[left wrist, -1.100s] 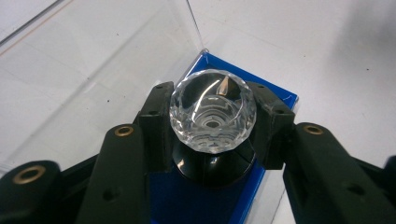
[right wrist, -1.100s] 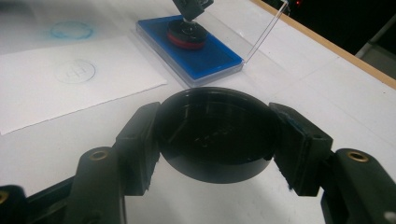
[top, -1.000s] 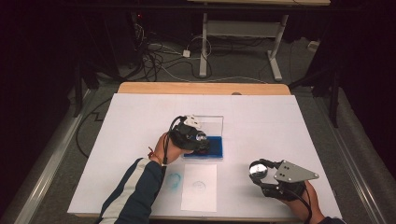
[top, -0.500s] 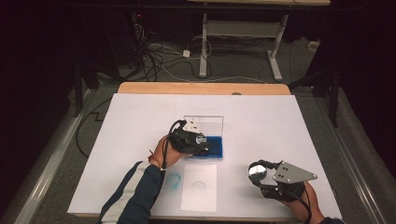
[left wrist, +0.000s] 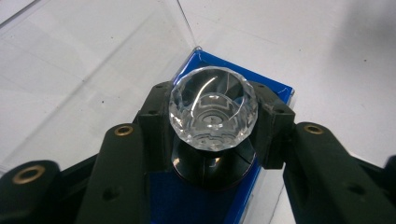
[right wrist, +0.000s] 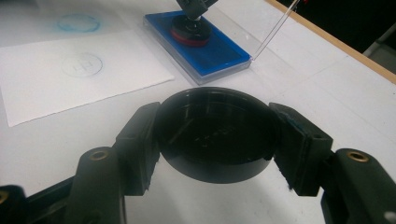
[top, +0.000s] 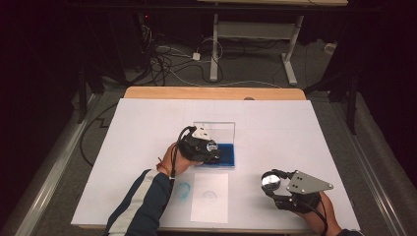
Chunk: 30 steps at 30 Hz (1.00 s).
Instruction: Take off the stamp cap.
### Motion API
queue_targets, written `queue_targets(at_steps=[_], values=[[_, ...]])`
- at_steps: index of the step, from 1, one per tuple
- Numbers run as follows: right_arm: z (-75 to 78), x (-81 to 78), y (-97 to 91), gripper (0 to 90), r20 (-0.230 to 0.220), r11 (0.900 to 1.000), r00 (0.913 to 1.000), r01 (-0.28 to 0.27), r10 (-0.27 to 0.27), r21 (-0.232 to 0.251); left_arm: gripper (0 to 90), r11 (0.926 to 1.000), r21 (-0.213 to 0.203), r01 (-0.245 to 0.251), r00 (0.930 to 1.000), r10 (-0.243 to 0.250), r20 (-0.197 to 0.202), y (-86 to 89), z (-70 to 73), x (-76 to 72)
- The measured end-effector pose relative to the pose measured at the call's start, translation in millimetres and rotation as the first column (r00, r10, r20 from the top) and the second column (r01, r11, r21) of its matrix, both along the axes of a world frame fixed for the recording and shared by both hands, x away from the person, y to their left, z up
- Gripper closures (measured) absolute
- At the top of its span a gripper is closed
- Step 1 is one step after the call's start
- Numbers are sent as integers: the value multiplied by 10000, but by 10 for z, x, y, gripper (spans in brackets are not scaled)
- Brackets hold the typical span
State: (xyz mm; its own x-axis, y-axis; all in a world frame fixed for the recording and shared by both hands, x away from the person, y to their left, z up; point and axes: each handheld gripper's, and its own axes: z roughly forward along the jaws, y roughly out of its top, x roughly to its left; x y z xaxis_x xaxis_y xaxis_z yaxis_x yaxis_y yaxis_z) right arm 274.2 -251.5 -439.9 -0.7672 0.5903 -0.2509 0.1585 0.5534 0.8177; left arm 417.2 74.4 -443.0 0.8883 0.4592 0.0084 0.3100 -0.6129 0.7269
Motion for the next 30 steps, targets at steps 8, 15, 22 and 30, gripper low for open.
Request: queue_targets(at_steps=[8, 15, 22, 30], values=[[-7, -4, 9, 380, -25, 10000, 10000, -54, 54, -65, 540, 10000, 74, 14, 10000, -14, -25, -9, -4, 3], [-6, 2, 9, 380, -29, 10000, 10000, -72, 72, -57, 540, 10000, -61, 10, 9999, -11, -163, -5, -22, 17], [-8, 28, 21, 380, -66, 10000, 9999, -76, 76, -46, 576, 9997, 195, 130, 9991, -122, -411, -19, -86, 36], [-19, 52, 17, 380, -158, 10000, 9998, -85, 85, 44, 722, 9978, -658, -103, 9980, 61, -627, 71, -89, 67]])
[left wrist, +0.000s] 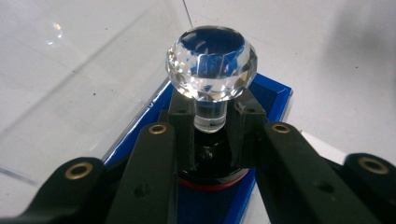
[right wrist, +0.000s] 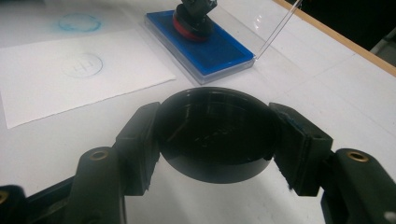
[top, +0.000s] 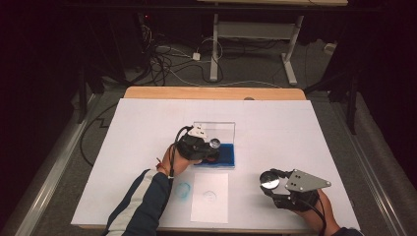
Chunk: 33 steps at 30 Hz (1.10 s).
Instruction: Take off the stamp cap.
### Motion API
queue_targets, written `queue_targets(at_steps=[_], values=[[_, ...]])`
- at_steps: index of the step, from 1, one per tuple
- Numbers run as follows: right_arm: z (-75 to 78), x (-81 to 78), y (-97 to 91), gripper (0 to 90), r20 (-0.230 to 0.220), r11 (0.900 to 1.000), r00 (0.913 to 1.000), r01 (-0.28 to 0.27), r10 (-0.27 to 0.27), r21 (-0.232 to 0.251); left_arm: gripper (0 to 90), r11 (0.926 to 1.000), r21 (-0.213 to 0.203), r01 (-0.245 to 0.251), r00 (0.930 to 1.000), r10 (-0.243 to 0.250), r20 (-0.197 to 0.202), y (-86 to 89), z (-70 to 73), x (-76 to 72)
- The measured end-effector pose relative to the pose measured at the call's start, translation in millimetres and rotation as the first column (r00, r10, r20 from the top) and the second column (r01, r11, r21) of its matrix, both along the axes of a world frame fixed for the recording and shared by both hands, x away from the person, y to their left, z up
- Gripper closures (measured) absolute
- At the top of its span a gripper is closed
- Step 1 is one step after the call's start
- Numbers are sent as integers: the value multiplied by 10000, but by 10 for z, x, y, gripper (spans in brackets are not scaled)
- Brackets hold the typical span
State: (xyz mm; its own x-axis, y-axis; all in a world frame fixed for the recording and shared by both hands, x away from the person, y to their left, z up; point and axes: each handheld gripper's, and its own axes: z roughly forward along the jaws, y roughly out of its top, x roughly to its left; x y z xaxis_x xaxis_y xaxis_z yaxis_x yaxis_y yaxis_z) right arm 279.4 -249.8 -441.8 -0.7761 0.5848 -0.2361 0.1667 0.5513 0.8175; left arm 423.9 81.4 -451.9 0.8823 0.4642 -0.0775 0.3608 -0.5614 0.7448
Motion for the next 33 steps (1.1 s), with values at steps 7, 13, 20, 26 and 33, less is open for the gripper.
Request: queue_targets(at_steps=[7, 13, 20, 26, 33], values=[[1, 8, 21, 379, -20, 9999, 9999, -133, 133, -9, 717, 9999, 154, -26, 10000, 26, -28, -2, 13, -7], [-6, 16, 22, 379, -78, 9999, 9999, -152, 152, -53, 566, 9991, 420, -68, 9999, 72, -93, 1, 9, -10], [-10, 27, 43, 379, -94, 9997, 9997, -228, 228, -47, 470, 9998, 206, -60, 10000, 59, 49, 15, 63, -21], [-9, 35, 46, 379, -112, 9997, 9996, -256, 255, -20, 537, 9995, 323, 46, 9997, -54, 222, 11, 129, -37], [-9, 35, 55, 379, -150, 9996, 9995, -288, 288, 5, 542, 9981, 611, 83, 9999, -88, 74, 3, 152, -36]])
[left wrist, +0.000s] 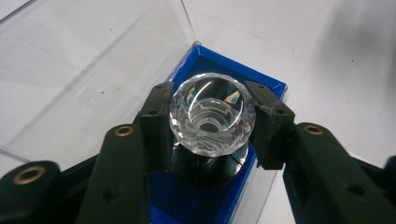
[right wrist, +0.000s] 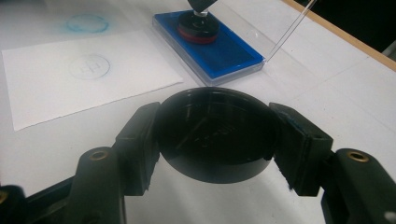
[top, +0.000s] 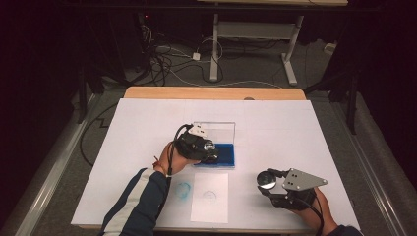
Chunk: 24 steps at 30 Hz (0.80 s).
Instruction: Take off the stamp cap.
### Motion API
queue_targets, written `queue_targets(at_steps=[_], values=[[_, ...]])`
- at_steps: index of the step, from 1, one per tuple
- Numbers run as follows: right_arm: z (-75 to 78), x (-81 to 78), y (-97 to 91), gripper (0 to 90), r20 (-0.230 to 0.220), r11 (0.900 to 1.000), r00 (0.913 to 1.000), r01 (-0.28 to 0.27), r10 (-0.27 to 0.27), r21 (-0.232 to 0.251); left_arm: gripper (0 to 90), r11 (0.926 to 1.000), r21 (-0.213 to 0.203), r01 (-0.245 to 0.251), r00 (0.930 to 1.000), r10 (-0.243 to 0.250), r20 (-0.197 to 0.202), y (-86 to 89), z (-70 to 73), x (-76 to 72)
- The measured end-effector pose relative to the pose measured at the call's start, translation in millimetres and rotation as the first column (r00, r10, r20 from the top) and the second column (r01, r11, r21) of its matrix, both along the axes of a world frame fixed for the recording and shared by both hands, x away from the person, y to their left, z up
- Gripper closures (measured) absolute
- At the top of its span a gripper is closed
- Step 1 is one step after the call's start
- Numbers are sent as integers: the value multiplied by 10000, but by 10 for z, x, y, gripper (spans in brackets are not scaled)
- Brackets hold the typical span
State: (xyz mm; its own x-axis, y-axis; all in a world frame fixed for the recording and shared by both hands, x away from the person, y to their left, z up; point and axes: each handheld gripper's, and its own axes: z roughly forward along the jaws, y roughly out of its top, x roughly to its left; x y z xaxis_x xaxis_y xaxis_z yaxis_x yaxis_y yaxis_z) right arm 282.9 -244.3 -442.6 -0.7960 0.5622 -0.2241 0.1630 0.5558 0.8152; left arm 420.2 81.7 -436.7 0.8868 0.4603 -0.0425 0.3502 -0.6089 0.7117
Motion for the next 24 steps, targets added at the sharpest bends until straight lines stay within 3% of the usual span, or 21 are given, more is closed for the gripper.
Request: queue_targets(at_steps=[14, 24], values=[[1, -2, 2, 379, -16, 10000, 10000, -15, 15, 5, 544, 9999, 143, -28, 10000, 28, -38, -26, 8, 10], [-1, -3, 1, 379, -40, 10000, 10000, -5, 5, 2, 544, 9999, -147, -61, 9997, 58, -217, -4, -10, 31]])
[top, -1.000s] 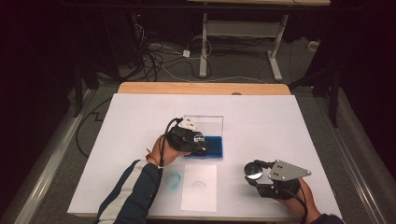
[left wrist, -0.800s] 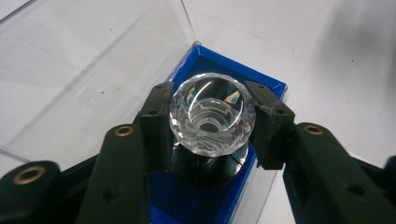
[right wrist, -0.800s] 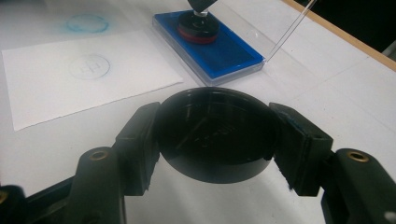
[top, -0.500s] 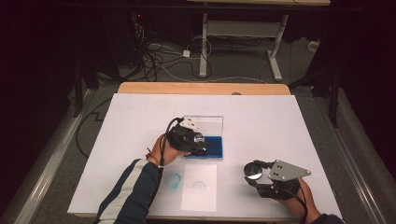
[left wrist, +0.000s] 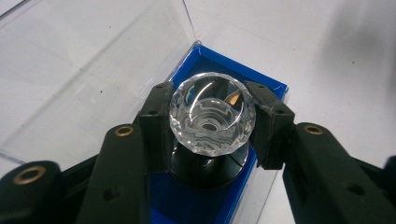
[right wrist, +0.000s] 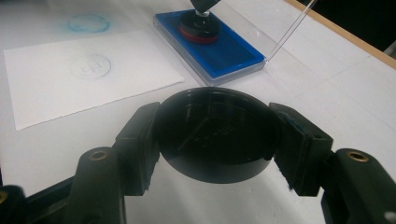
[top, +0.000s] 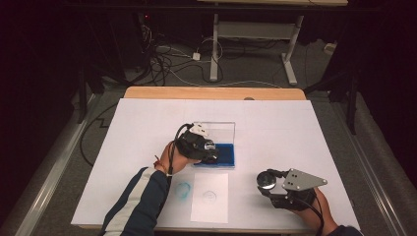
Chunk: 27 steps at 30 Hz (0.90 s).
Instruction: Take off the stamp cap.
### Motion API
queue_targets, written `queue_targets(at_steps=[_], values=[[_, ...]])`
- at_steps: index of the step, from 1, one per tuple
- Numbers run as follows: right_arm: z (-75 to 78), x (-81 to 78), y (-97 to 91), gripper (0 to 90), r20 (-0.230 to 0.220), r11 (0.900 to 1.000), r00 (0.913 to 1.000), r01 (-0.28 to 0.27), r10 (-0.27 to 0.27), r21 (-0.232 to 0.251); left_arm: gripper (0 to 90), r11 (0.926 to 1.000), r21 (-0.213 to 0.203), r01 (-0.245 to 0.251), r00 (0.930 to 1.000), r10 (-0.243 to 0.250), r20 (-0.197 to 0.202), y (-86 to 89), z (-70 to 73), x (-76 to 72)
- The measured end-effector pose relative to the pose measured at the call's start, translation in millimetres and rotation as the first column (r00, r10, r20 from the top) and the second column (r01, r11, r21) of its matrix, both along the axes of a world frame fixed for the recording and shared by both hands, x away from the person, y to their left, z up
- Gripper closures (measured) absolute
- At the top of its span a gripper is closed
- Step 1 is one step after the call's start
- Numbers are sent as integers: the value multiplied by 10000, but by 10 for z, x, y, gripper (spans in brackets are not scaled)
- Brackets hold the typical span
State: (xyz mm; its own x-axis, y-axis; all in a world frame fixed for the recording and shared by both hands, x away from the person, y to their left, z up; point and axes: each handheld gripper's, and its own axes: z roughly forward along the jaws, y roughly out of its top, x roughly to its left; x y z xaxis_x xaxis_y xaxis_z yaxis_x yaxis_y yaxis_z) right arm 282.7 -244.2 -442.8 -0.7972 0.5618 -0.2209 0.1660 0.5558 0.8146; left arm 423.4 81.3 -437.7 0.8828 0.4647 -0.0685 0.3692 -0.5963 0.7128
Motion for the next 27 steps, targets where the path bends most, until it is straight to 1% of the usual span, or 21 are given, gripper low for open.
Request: queue_targets(at_steps=[4, 7, 10, 15, 18, 20, 21, 24, 27], values=[[-3, 5, -8, 379, -17, 10000, 10000, -3, 3, -8, 544, 10000, -39, -7, 10000, 8, 20, -7, -5, 4], [2, 1, -7, 379, -7, 10000, 10000, 7, -7, -9, 544, 9999, -146, -53, 10000, 53, -41, 0, -11, 11], [-1, 2, -9, 379, -34, 10000, 10000, 15, -15, -9, 544, 10000, 73, -31, 9999, 31, 99, -24, 2, -3], [5, -2, -8, 379, -34, 10000, 10000, -7, 7, 17, 543, 9998, 192, -48, 9999, 45, 140, -28, 15, -13], [6, -2, -9, 379, -28, 10000, 10000, -16, 16, 21, 543, 9999, 52, -115, 9998, 115, 138, -26, 27, -17], [10, -1, -16, 379, -24, 10000, 10000, 5, -5, 66, 543, 9992, -387, -19, 9999, 23, 108, -3, 96, -22], [11, 2, -20, 379, -18, 10000, 10000, -2, 2, 76, 543, 9988, -473, -86, 9996, 98, 250, 0, 148, -32], [9, 8, -18, 379, -29, 10000, 10000, 11, -11, 70, 542, 9991, -415, -52, 9979, 79, 641, 7, 309, -54], [7, 5, -11, 379, -54, 10000, 10000, -13, 13, 80, 543, 9986, -530, -22, 9971, 63, 762, 18, 420, -61]])
